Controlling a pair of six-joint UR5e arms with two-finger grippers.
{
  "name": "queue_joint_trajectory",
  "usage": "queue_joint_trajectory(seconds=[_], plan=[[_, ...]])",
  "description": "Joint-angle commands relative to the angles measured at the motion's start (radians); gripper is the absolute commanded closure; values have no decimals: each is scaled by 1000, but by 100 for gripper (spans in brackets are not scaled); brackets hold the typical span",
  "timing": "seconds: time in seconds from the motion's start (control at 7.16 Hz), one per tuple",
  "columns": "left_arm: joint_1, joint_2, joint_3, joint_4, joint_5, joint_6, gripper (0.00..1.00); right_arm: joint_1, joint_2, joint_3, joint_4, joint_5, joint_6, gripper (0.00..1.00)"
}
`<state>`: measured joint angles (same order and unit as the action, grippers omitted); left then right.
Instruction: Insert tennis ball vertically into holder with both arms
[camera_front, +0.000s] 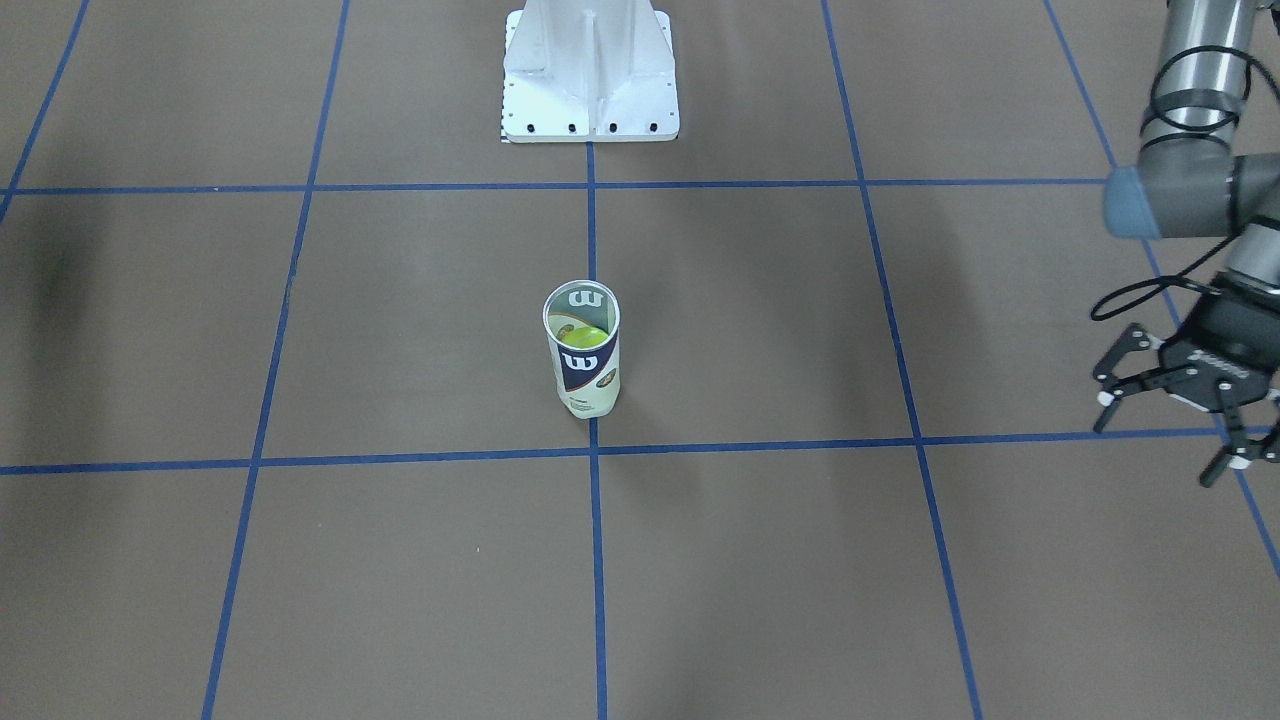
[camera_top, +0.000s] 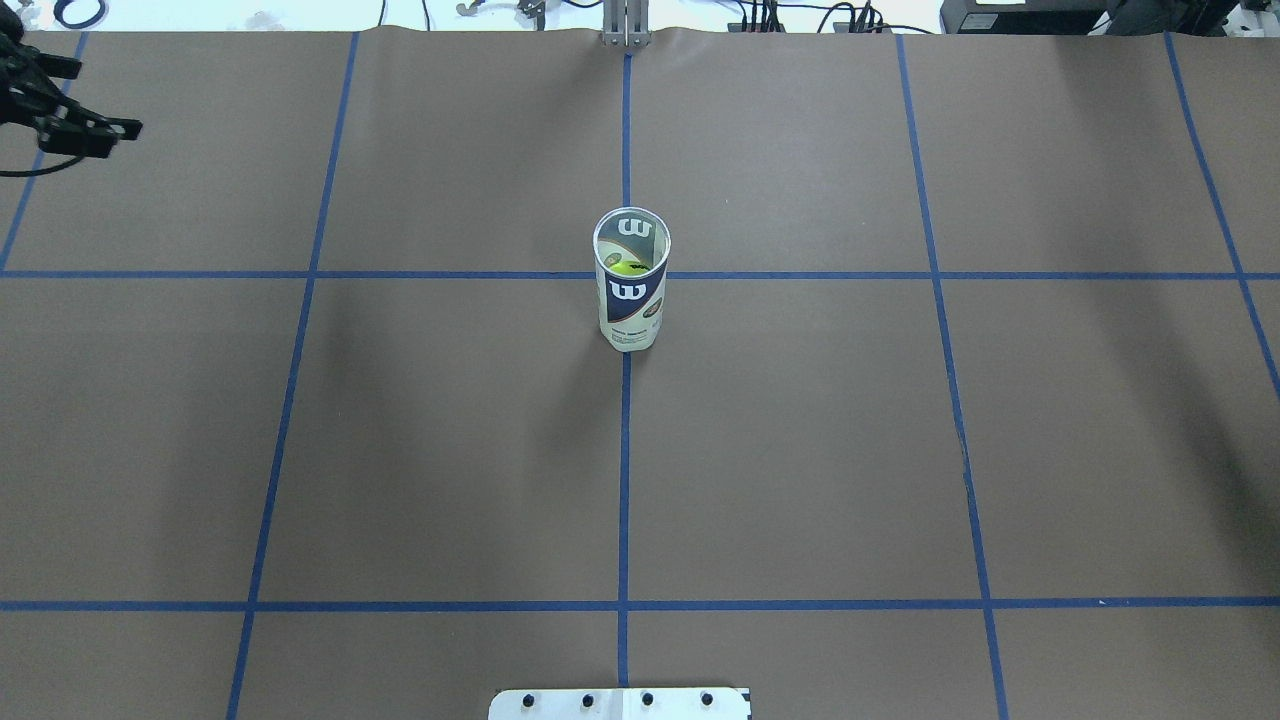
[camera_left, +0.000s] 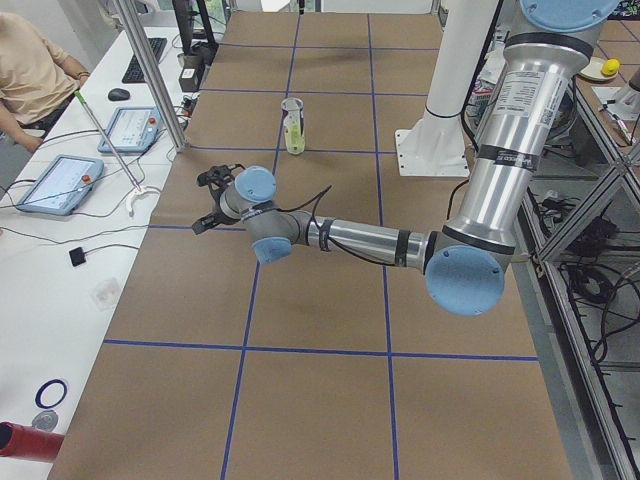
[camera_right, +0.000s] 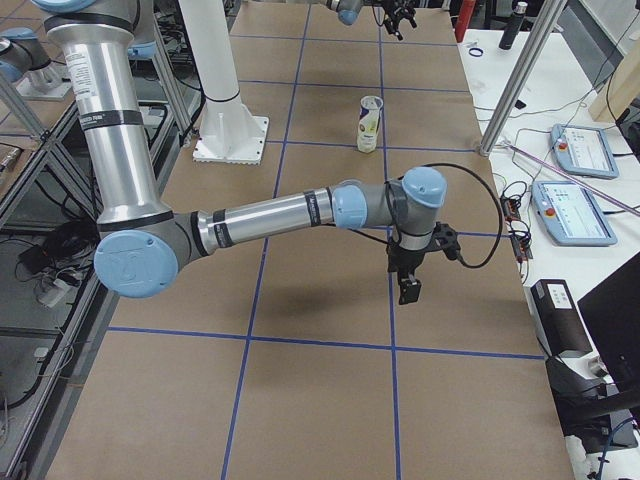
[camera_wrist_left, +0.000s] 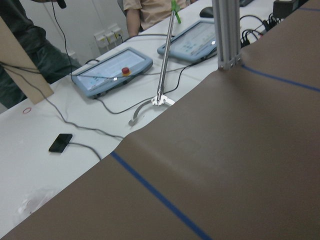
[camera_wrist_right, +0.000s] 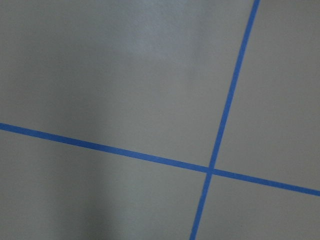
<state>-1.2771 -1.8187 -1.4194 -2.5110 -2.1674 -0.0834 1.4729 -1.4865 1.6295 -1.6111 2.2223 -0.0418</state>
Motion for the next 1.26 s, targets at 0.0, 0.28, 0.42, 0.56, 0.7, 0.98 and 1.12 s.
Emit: queue_joint_trajectory(seconds=[0.0,0.28,0.42,0.56,0.7,0.98,1.12], plan=[[-128,16,8,400,-92,219,1,38,-89,3,45,30,2,0],[-250,44,3,634,-100,228,1,43,-90,1,43,37,3,0],[-264,45,0,737,-94,226,1,50,-92,3,43,65,2,0],[-275,47,3,887,-94,226,1,55,-92,3,39,83,2,0],[-283,70,0,975,-92,226,1,55,-92,3,37,80,2,0],[-329,119,-39,988,-100,212,1,55,-90,4,39,71,2,0],[-329,128,-58,1012,-100,217,1,55,-90,4,39,65,0,0]])
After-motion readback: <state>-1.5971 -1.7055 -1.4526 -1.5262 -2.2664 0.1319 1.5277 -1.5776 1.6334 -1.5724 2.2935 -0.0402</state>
